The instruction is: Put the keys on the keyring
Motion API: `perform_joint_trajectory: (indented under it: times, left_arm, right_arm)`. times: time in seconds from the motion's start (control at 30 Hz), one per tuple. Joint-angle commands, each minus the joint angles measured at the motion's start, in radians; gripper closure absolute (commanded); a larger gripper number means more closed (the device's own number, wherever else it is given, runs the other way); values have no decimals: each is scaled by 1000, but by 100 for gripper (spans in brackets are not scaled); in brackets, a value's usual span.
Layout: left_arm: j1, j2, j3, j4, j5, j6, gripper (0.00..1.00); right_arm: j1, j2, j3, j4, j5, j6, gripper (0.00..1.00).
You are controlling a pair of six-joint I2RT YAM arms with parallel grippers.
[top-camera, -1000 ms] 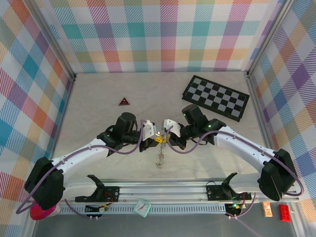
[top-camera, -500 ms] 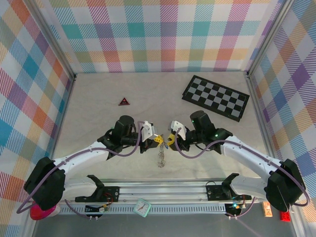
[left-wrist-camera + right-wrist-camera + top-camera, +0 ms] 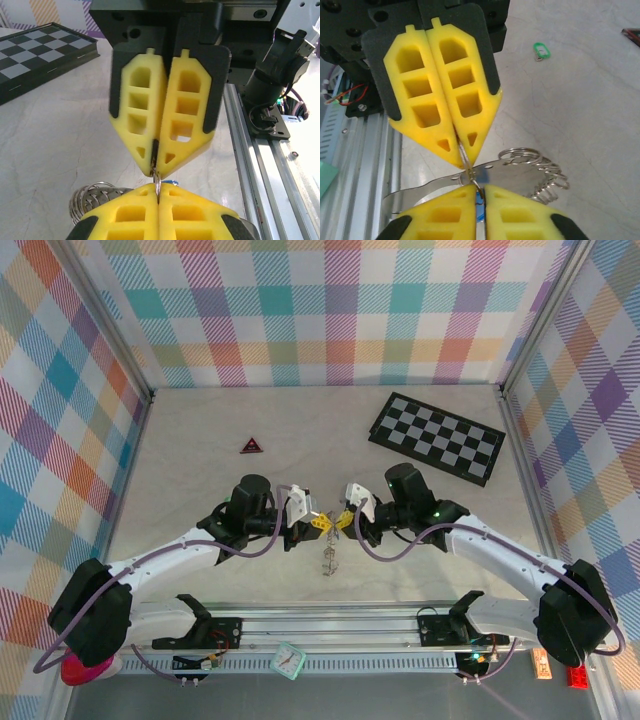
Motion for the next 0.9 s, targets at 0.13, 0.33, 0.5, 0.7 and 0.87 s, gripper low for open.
perform_joint_trajectory:
  times: [0.13,0.33,0.5,0.7,0.87]
  left_arm:
    - [-11,-28,-5,107,41,-20,100]
    - [-12,-21,-18,212,56,-81,100]
    - [-11,-35,-28,191,42,-68,100]
    - [-12,-35,-42,204,43,-78,100]
    - [-12,-28,-45,226,46,-94,100]
  right_arm:
    - [-1,23,9,-21,-66,-21,100]
    - [1,94,37,15,-108,11,100]
    - [-1,41,7,47,-58,17,84]
    - [-1,-36,-48,77,-44,8,74]
    - [-1,-30,-45,100,-82,15,74]
